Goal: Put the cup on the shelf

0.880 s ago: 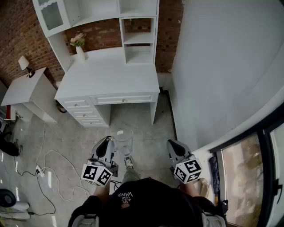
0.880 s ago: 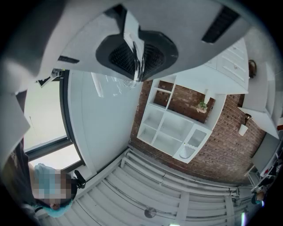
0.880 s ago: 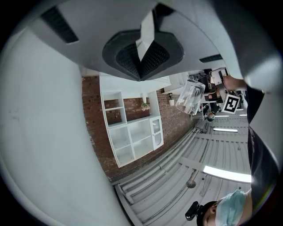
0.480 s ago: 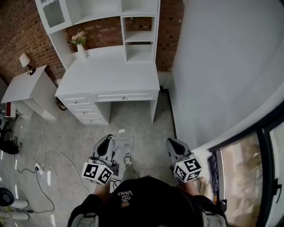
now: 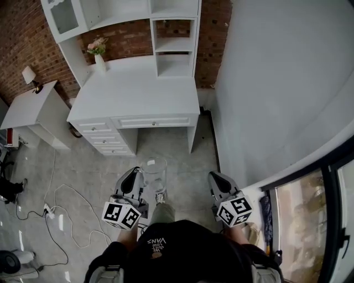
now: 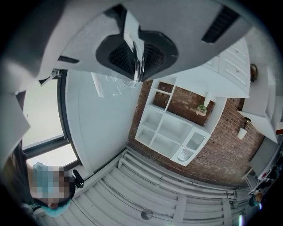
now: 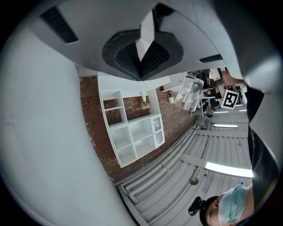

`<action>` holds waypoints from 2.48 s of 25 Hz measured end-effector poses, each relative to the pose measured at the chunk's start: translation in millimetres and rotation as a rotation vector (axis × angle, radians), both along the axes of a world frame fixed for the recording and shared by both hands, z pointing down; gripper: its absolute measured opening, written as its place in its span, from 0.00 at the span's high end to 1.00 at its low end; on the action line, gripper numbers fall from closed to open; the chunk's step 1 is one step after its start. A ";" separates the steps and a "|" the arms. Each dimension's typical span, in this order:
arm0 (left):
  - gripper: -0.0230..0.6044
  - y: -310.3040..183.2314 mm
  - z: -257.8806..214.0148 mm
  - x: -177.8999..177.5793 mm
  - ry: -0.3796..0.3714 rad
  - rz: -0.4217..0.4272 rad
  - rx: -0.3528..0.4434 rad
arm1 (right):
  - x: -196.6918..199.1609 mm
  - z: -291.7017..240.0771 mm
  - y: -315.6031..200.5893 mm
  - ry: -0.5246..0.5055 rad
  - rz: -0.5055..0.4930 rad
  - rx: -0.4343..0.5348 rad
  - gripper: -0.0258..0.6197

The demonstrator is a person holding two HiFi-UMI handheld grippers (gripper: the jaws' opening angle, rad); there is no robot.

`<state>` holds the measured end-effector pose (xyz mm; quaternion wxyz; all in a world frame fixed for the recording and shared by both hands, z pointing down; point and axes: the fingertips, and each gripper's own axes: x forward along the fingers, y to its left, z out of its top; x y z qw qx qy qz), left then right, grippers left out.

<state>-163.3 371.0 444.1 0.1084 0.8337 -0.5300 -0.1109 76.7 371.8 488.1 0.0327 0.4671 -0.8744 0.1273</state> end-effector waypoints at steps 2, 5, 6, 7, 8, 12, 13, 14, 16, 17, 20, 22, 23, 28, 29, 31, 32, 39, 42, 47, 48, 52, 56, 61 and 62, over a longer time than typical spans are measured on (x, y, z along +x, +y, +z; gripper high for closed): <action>0.94 -17.1 1.0 -2.2 0.006 0.007 -0.004 | -2.2 0.6 -12.0 -0.004 0.009 -0.005 0.97; 0.94 -49.2 -1.2 -3.1 0.013 0.030 -0.005 | -4.1 -1.4 -35.4 -0.005 0.032 -0.010 0.97; 0.94 -60.0 -2.2 -4.0 0.015 0.040 -0.004 | -5.3 -2.1 -44.2 -0.004 0.041 -0.012 0.97; 0.94 -71.1 -3.2 -5.4 0.018 0.049 -0.003 | -7.0 -3.1 -53.6 -0.004 0.049 -0.013 0.97; 0.94 -82.2 -4.3 -6.9 0.018 0.058 -0.002 | -9.0 -4.6 -63.4 -0.005 0.058 -0.012 0.97; 0.94 -128.3 -8.6 -17.5 0.006 0.091 0.001 | -21.2 -9.0 -105.6 -0.014 0.090 -0.007 0.97; 0.94 -139.3 -9.6 -21.3 0.005 0.097 0.001 | -25.5 -9.6 -115.6 -0.017 0.096 -0.008 0.97; 0.94 -149.8 -10.5 -25.5 0.003 0.103 0.001 | -30.4 -10.2 -125.4 -0.020 0.101 -0.008 0.97; 0.94 -170.5 -11.8 -34.5 0.001 0.114 0.003 | -40.3 -11.3 -145.2 -0.024 0.110 -0.006 0.97; 0.94 -180.8 -12.0 -39.3 0.001 0.119 0.005 | -45.0 -11.6 -155.3 -0.025 0.115 -0.003 0.97; 0.94 -211.7 -12.3 -54.1 -0.007 0.135 0.003 | -59.0 -12.5 -184.2 -0.030 0.136 0.004 0.97; 0.94 -231.8 -13.5 -64.1 -0.007 0.146 0.004 | -68.7 -13.9 -202.5 -0.034 0.151 0.007 0.97; 0.94 -241.7 -14.1 -69.2 -0.005 0.151 0.006 | -73.4 -14.8 -211.3 -0.036 0.158 0.008 0.97; 0.94 -285.3 -17.6 -89.3 -0.024 0.187 0.006 | -93.7 -17.8 -246.9 -0.047 0.191 0.003 0.97; 0.94 -293.3 -17.9 -92.5 -0.026 0.192 0.006 | -96.3 -17.0 -253.3 -0.046 0.196 0.002 0.97; 0.94 -308.3 -17.0 -97.3 -0.021 0.190 0.004 | -101.6 -15.6 -265.6 -0.043 0.196 -0.008 0.97; 0.94 -314.7 -15.6 -98.3 -0.017 0.187 0.000 | -104.2 -15.2 -270.9 -0.042 0.190 -0.017 0.97; 0.94 -354.5 -3.3 -83.8 -0.012 0.182 -0.026 | -95.1 -9.1 -317.7 -0.052 0.166 -0.033 0.97; 0.94 -373.1 -3.7 -77.2 -0.007 0.156 -0.023 | -89.2 -7.7 -344.2 -0.052 0.139 -0.027 0.97; 0.94 -405.1 -10.0 -56.3 -0.003 0.113 -0.015 | -67.7 -13.6 -386.9 -0.046 0.087 -0.014 0.97; 0.94 -412.8 -11.8 -52.1 0.000 0.102 -0.011 | -62.3 -15.3 -396.7 -0.046 0.081 -0.007 0.97; 0.94 -440.9 -16.8 -30.9 0.017 0.065 0.000 | -39.6 -21.5 -430.8 -0.040 0.051 0.014 0.97; 0.94 -465.3 -19.2 -7.6 0.023 0.034 0.007 | -17.6 -23.1 -457.1 -0.042 0.016 0.016 0.97; 0.94 -492.2 -21.5 13.9 0.023 -0.012 0.019 | 0.5 -23.3 -480.7 -0.041 -0.049 0.015 0.97; 0.94 -497.6 -21.8 17.8 0.022 -0.021 0.023 | 3.1 -21.8 -484.5 -0.040 -0.065 0.013 0.97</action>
